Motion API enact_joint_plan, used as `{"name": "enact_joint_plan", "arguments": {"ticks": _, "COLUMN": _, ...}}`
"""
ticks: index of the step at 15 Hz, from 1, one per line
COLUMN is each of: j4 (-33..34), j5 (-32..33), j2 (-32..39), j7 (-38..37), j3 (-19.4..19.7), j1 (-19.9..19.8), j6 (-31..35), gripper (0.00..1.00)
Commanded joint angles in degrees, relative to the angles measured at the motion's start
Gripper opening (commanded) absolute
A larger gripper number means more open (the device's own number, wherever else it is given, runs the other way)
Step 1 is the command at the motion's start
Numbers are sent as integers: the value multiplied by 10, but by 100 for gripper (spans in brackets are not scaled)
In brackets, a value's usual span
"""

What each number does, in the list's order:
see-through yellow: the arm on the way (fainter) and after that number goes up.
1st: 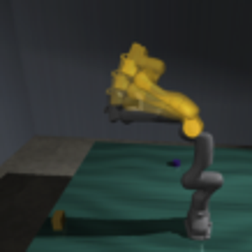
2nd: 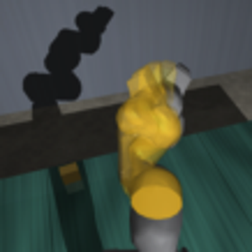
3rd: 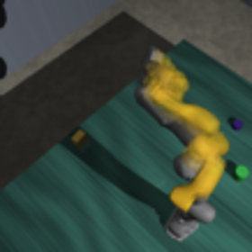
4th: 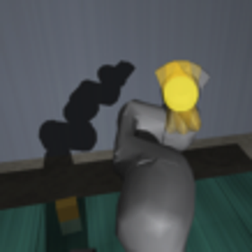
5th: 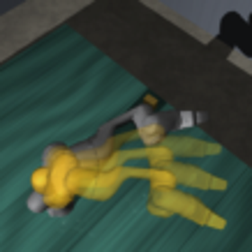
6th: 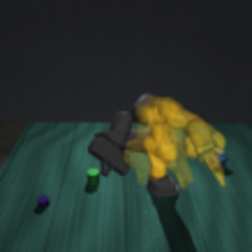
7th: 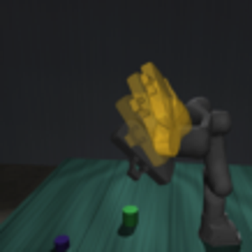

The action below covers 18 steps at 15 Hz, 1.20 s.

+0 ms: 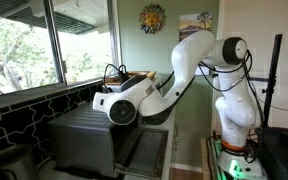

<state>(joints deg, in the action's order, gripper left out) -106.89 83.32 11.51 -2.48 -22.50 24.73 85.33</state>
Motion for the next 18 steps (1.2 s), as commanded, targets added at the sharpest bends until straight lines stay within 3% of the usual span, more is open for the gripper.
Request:
{"name": "enact_joint_plan", "arguments": {"ticks": 1, "j4": 0, "j5": -40, "j2": -9, "j7": -36, "j3": -4, "j1": -3, "j6": 25, "gripper": 70}}
{"name": "enact_joint_plan", "arguments": {"ticks": 5, "j4": 18, "j5": -85, "j2": -16, "j7": -27, "j3": -3, "j1": -7, "j6": 26, "gripper": 99}}
{"name": "enact_joint_plan", "arguments": {"ticks": 13, "j4": 74, "j5": -246, "j2": -25, "j7": -22, "j3": 7, "j1": -20, "j6": 11, "gripper": 99}}
{"name": "enact_joint_plan", "arguments": {"ticks": 18, "j4": 108, "j5": -328, "j2": -23, "j7": -57, "j3": 18, "j1": -31, "j6": 26, "gripper": 100}}
